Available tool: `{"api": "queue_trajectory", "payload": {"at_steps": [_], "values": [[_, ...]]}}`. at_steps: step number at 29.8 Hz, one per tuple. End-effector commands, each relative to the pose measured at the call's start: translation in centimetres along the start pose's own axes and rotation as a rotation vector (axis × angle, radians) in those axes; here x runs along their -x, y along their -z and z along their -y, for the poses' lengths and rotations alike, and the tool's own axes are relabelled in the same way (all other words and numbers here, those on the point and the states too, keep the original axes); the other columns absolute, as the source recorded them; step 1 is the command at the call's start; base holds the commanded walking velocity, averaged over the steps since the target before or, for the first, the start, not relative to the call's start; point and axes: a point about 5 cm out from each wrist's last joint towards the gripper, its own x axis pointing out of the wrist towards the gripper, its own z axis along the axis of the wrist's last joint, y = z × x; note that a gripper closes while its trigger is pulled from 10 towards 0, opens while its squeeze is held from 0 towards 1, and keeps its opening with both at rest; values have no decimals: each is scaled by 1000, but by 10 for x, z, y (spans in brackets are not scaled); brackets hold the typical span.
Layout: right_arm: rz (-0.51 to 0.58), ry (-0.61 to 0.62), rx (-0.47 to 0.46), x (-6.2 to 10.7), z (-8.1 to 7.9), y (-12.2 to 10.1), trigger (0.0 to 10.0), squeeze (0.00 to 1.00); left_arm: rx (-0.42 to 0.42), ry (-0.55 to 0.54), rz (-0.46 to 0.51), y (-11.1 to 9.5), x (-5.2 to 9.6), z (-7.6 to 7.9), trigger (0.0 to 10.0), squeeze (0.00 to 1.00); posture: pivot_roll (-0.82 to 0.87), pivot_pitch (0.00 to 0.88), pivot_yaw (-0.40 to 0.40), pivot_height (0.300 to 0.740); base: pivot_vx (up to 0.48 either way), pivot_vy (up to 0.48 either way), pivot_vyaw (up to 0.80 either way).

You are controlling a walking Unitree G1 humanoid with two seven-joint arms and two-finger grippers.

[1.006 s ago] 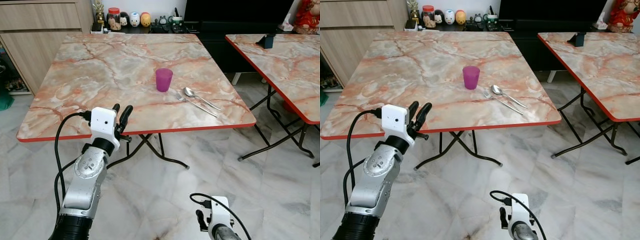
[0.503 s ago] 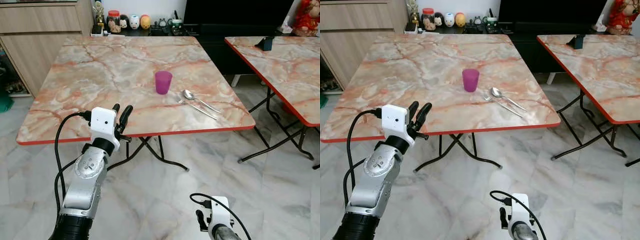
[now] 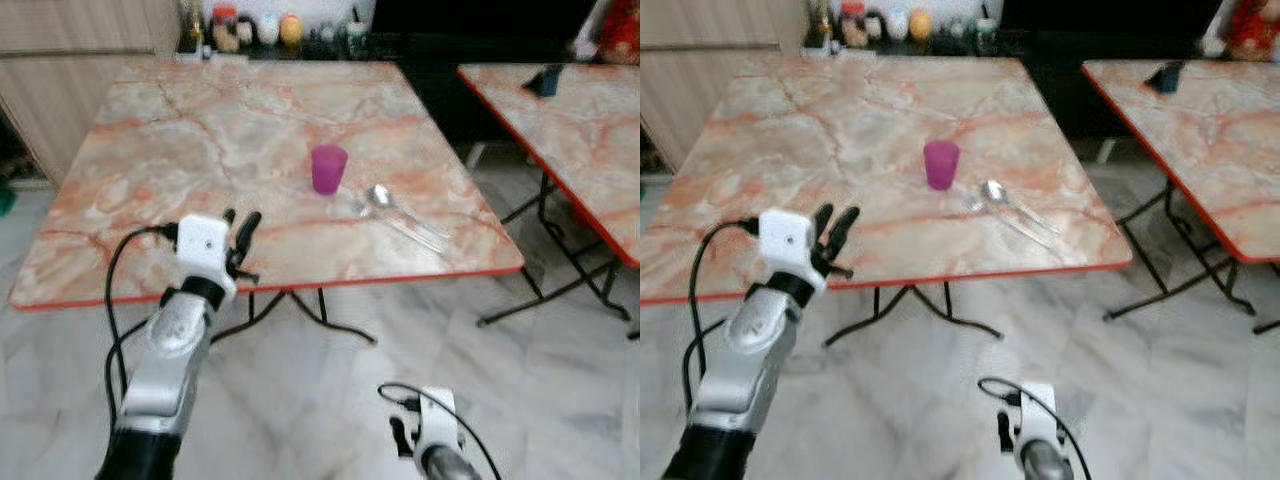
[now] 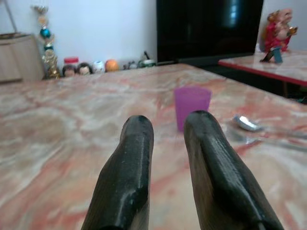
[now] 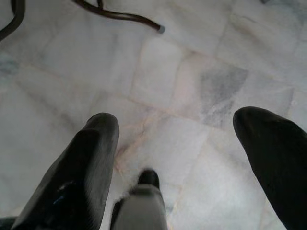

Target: Setting the table

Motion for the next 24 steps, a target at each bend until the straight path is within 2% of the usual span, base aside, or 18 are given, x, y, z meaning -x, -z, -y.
{"api": "queue_trajectory", "payload": {"at_steps": [1,24], "values": [[-2,18,-1,0,6,1,10000,0,1,18,10,-4,-2,5,10000,0,-5,0,-67,740,270,0,0],[-2,25,-6,0,6,2,10000,0,2,26,11,-4,-2,7,10000,0,-5,0,-66,740,272,0,0]]}}
